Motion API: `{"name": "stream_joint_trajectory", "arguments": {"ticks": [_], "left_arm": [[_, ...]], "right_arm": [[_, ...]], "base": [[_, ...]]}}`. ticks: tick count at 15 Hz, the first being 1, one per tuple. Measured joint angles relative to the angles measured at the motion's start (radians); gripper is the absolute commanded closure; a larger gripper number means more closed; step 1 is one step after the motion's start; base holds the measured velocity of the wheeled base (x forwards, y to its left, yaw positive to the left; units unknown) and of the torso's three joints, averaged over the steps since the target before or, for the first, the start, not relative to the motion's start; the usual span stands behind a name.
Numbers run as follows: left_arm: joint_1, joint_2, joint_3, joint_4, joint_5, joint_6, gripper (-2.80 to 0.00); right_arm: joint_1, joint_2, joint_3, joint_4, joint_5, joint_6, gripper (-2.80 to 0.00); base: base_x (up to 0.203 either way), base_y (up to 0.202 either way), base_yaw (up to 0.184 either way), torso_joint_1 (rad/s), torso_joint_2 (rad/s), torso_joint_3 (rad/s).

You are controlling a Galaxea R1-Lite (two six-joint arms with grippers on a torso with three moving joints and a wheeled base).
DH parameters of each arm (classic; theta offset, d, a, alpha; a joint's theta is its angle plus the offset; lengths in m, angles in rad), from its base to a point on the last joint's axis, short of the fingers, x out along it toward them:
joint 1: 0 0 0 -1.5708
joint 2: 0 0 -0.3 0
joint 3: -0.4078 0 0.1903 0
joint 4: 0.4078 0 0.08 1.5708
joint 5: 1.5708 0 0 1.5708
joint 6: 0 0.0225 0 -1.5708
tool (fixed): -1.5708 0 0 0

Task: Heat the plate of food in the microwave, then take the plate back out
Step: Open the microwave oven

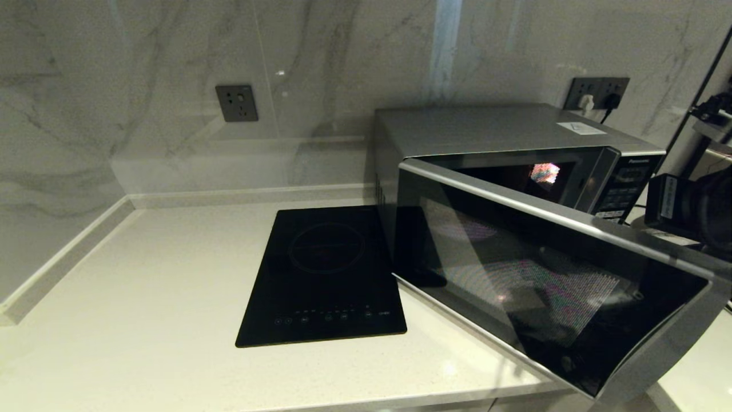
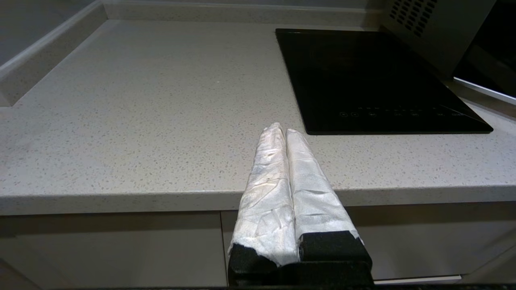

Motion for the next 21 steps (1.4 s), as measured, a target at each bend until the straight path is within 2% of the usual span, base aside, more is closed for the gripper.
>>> {"name": "stream_joint_trajectory", "arguments": {"ticks": [6, 11, 14, 21], "left_arm": [[0.0, 0.0, 0.0, 0.0, 0.0, 0.0, 0.0], [0.0, 0.0, 0.0, 0.0, 0.0, 0.0, 0.0], [0.0, 0.0, 0.0, 0.0, 0.0, 0.001, 0.0], [0.0, 0.0, 0.0, 0.0, 0.0, 0.0, 0.0]], "right_arm": [[0.221, -0.058, 0.045, 0.105, -0.003, 0.155, 0.0], [0.394, -0.06, 0.052, 0.123, -0.009, 0.263, 0.0], [0.515, -0.029, 0.033, 0.122, -0.039, 0.339, 0.0], [0.606, 0.055, -0.042, 0.12, -0.044, 0.364, 0.0]], "base": [[0.0, 0.0, 0.0, 0.0, 0.0, 0.0], [0.0, 0.0, 0.0, 0.0, 0.0, 0.0], [0.0, 0.0, 0.0, 0.0, 0.0, 0.0], [0.0, 0.0, 0.0, 0.0, 0.0, 0.0]]}}
